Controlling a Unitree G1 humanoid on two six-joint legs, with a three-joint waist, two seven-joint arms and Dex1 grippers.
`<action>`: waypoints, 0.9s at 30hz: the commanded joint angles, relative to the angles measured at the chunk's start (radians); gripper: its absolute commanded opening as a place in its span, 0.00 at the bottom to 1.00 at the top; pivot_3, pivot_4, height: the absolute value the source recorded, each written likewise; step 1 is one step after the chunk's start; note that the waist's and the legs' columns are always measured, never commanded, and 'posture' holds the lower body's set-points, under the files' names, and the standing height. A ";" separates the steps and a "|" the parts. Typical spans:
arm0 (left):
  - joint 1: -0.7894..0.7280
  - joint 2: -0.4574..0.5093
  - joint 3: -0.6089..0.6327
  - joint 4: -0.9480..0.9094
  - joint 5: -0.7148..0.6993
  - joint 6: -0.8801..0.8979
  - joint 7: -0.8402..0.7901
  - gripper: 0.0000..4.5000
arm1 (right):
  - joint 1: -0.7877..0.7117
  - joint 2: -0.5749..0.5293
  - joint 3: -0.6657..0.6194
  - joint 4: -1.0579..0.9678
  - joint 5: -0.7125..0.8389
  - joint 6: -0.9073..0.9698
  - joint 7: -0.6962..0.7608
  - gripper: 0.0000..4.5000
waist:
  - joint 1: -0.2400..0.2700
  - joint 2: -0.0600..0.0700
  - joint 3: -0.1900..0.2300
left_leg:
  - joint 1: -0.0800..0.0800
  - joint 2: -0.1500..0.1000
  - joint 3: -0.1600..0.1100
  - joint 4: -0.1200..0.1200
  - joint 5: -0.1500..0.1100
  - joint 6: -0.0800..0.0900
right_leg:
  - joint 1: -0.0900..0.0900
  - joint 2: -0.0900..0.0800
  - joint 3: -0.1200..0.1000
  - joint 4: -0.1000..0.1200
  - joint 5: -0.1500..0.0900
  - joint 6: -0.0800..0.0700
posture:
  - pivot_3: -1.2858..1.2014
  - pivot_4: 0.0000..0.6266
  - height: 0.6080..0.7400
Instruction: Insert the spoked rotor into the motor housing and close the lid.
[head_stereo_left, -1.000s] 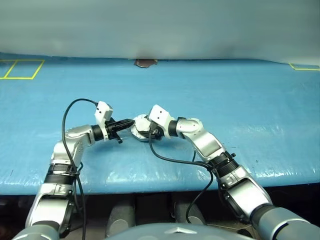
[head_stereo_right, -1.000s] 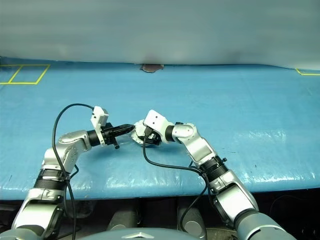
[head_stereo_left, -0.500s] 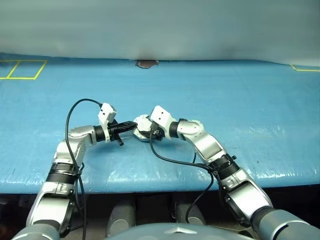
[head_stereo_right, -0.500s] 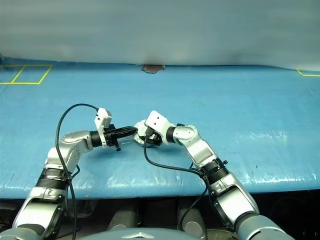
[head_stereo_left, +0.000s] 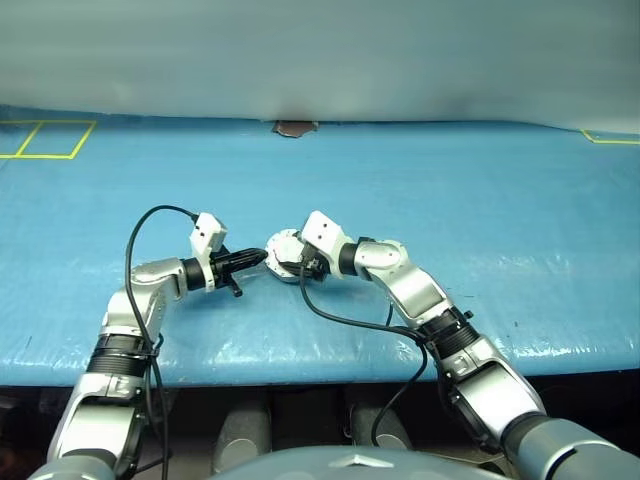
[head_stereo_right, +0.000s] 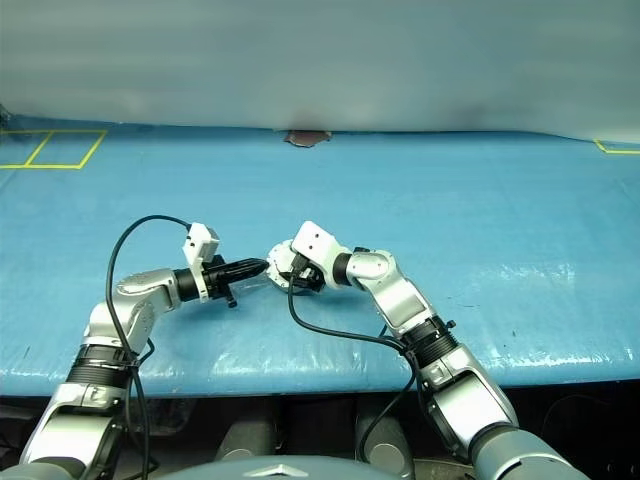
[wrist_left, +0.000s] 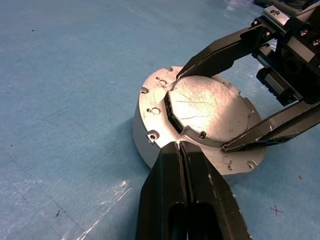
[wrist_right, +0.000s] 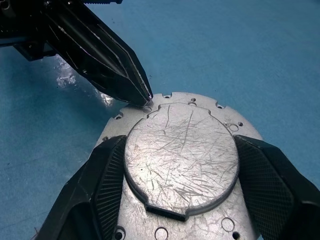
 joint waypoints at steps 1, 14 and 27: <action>-0.018 -0.013 -0.027 0.002 0.018 0.017 0.009 0.01 | 0.023 -0.033 -0.004 0.072 -0.057 0.051 -0.028 0.67 | 0.000 0.000 0.000 | 0.000 0.000 0.000 0.000 0.000 0.000 | 0.000 0.000 0.000 0.000 0.000 0.000 | 0.52 0.24 1.00; -0.029 -0.014 -0.046 0.022 0.056 -0.015 0.002 0.00 | 0.050 -0.041 -0.031 0.014 -0.024 0.079 0.005 0.97 | 0.005 0.001 -0.001 | -0.001 -0.001 0.000 0.000 0.000 0.000 | 0.000 -0.002 -0.002 -0.003 0.000 0.000 | 0.52 0.24 1.00; -0.018 -0.020 -0.032 0.020 0.046 -0.016 0.003 0.00 | 0.117 -0.060 -0.135 -0.333 0.063 0.138 -0.009 0.99 | 0.009 0.002 -0.001 | -0.008 -0.001 -0.001 -0.005 0.000 0.000 | 0.002 -0.001 -0.003 -0.012 0.001 0.002 | 0.52 0.24 1.00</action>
